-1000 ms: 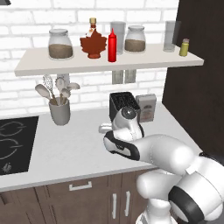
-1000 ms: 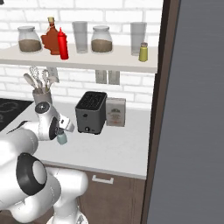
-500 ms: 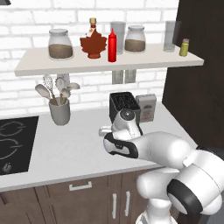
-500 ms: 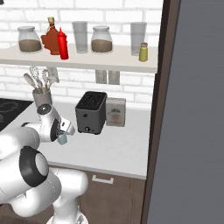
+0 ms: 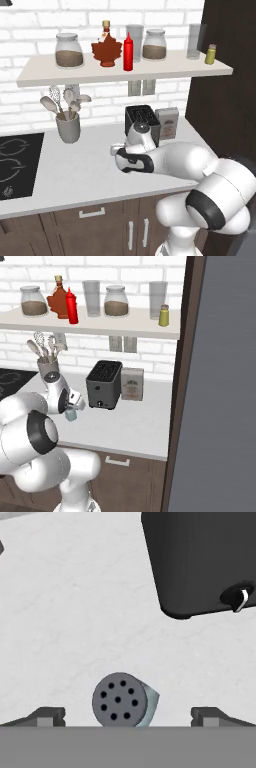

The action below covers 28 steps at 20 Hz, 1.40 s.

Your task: Put the shaker and condiment bottle from the counter next to their counterparts in the cabinet.

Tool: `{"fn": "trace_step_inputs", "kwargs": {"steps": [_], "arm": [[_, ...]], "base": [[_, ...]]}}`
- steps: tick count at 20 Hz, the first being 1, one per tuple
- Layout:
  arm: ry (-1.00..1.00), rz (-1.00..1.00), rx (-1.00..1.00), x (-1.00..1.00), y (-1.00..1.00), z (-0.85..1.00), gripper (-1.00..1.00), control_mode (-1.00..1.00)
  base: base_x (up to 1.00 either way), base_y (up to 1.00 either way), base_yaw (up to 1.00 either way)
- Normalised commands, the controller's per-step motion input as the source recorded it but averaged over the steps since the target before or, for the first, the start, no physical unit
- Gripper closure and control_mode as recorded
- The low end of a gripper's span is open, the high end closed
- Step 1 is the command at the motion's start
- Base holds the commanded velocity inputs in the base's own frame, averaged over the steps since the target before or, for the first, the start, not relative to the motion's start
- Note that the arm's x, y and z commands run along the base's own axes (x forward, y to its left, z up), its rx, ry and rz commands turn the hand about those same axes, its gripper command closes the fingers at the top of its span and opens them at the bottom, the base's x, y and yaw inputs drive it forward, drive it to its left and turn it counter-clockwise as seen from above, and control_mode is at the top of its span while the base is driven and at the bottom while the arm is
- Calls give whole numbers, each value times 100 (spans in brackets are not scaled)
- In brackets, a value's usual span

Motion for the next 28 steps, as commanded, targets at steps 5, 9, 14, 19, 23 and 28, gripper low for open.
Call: {"fn": "trace_step_inputs", "kwargs": {"steps": [5, 9, 14, 19, 23, 28], "arm": [[5, 0, 0, 11, 9, 0, -100, -100], [0, 0, 0, 0, 0, 0, -100, -100], [0, 0, 0, 5, 0, -17, -100, -100], [0, 0, 0, 0, 0, -15, -100, -100], [0, 0, 0, 0, 0, 0, -100, -100], [2, 0, 0, 0, 0, -21, -100, -100]], "base": [[0, 0, 0], [0, 0, 0], [0, 0, 0], [0, 0, 0], [0, 0, 0], [0, 0, 0]]}}
